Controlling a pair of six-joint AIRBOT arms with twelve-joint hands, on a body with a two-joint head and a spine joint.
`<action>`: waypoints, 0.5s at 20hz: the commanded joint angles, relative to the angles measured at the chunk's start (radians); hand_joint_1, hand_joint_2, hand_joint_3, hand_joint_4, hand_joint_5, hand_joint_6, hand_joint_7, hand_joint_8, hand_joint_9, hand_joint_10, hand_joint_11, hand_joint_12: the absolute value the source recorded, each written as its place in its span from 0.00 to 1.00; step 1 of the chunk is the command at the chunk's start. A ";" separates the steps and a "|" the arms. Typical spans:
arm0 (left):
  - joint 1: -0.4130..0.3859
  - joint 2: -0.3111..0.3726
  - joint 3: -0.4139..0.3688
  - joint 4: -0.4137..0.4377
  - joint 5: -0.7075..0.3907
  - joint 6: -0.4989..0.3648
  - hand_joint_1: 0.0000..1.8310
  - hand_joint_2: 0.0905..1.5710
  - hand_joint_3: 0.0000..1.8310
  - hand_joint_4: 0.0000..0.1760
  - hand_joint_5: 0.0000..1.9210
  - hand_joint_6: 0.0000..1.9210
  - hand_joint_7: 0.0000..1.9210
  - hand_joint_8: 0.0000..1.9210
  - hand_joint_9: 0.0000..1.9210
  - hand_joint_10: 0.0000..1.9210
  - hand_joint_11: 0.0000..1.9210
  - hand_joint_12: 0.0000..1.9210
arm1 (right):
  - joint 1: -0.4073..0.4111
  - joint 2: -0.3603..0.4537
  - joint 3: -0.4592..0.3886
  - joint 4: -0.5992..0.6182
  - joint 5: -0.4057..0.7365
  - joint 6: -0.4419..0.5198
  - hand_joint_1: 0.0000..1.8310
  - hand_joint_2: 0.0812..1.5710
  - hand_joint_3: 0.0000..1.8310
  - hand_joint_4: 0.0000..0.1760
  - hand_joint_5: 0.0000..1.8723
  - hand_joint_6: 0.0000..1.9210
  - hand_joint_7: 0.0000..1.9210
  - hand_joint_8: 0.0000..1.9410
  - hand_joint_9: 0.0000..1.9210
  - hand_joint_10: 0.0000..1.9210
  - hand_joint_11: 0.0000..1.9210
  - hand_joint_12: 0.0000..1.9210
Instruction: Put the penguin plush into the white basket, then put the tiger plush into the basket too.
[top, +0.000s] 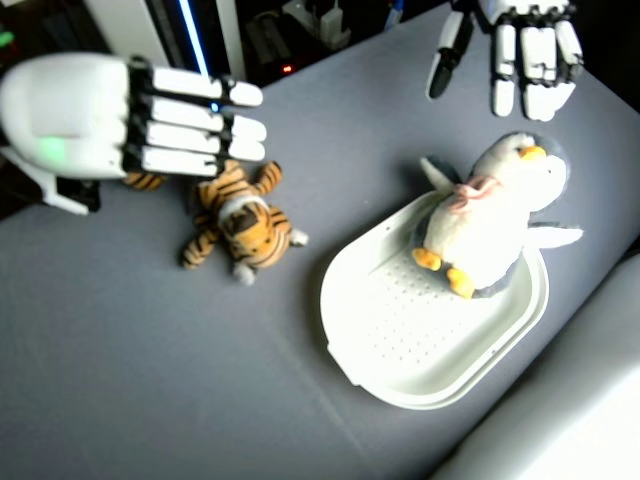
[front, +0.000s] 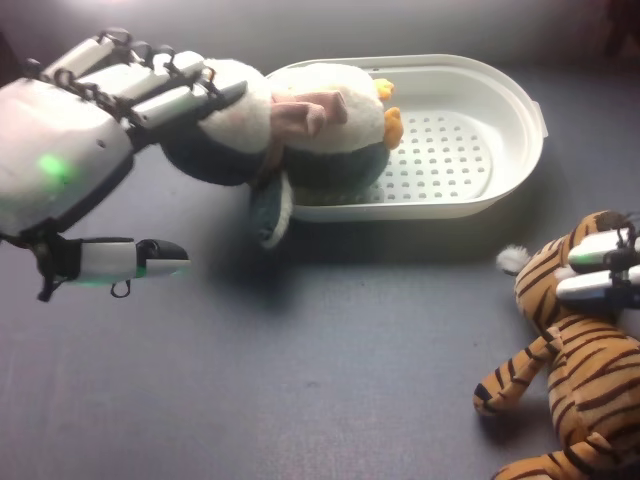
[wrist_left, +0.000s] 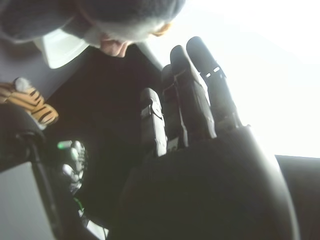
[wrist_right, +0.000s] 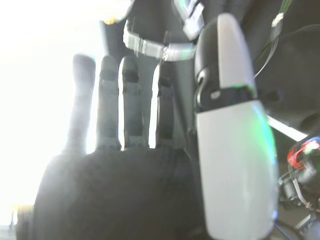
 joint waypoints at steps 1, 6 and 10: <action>-0.001 0.010 -0.005 0.002 -0.157 -0.007 0.40 0.53 0.00 0.74 0.11 0.00 0.13 0.00 0.16 0.00 0.02 0.52 | 0.004 0.001 -0.002 0.024 0.069 0.017 0.54 0.70 0.01 1.00 0.17 0.00 0.15 0.00 0.17 0.00 0.20 0.02; 0.007 0.006 -0.006 0.002 -0.169 -0.019 0.43 0.50 0.00 0.78 0.11 0.00 0.12 0.00 0.13 0.00 0.00 0.45 | 0.001 -0.024 0.024 -0.019 -0.068 0.031 0.57 0.71 0.00 1.00 0.14 0.00 0.11 0.00 0.14 0.00 0.17 0.01; 0.011 0.004 -0.006 0.002 -0.171 -0.025 0.43 0.49 0.00 0.83 0.11 0.00 0.12 0.00 0.11 0.00 0.00 0.36 | 0.064 -0.092 0.073 -0.084 -0.216 0.033 0.64 0.72 0.00 0.90 0.16 0.01 0.13 0.00 0.16 0.01 0.19 0.01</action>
